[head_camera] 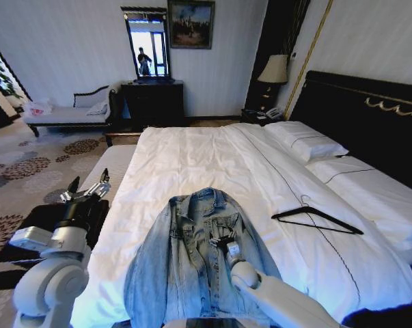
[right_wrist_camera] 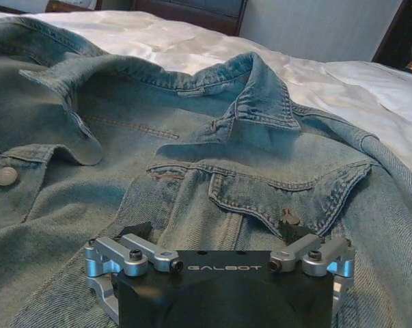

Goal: Pick up the clothes from the bed and hang them on the clothes hanger.

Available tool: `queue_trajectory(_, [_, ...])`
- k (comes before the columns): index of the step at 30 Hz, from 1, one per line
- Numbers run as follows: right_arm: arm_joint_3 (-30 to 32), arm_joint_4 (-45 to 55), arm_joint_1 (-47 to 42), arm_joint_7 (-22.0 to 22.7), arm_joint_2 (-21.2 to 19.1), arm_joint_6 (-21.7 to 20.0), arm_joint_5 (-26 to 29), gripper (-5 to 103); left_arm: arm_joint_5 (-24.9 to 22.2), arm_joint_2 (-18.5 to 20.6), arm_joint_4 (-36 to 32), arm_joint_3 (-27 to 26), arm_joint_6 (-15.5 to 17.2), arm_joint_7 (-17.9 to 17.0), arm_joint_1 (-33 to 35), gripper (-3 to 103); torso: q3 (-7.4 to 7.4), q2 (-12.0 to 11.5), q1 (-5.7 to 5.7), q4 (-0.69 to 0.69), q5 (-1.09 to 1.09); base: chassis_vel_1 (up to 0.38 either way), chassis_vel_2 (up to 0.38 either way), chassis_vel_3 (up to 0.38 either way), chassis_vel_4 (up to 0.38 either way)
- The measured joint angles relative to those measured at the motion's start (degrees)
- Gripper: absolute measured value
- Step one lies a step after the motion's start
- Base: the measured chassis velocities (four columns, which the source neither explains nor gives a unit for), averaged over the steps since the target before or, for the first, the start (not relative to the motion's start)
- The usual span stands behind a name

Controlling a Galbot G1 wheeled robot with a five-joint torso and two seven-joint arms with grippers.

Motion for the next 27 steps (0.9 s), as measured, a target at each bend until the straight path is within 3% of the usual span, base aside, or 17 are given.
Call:
queue_trajectory(12, [-0.34, 6.14, -0.84, 0.73, -0.3, 0.06, 1.6, 100, 0.55, -0.08, 0.39, 0.02, -0.02, -0.03, 0.3, 100, 0.0, 0.01, 0.0, 0.0, -0.01, 0.0, 0.0, 0.0, 0.0])
queue_trajectory(23, [-3.32, 4.42, -0.1, 2.6, 1.0, -2.15, 2.06, 102, 1.73, -0.42, 0.84, -0.07, -0.23, -0.08, 1.09, 100, 0.0, 0.01, 0.0, 0.0, 0.0, 0.0, 0.0, 0.0, 0.0])
queue_trajectory(25, [-4.33, 4.07, 0.19, 3.07, 1.25, -2.74, 2.18, 96, 1.74, -0.35, 0.84, -0.19, -0.24, -0.1, 1.14, 100, 0.0, 0.0, 0.0, 0.0, 0.0, 0.0, 0.0, 0.0, 0.0])
queue_trajectory(27, [-4.72, 3.92, 0.27, 3.42, 1.27, -3.11, 2.18, 96, 1.72, -0.21, 0.82, -0.28, -0.24, -0.12, 1.14, 100, 0.0, 0.0, 0.0, 0.0, 0.0, 0.0, 0.0, 0.0, 0.0])
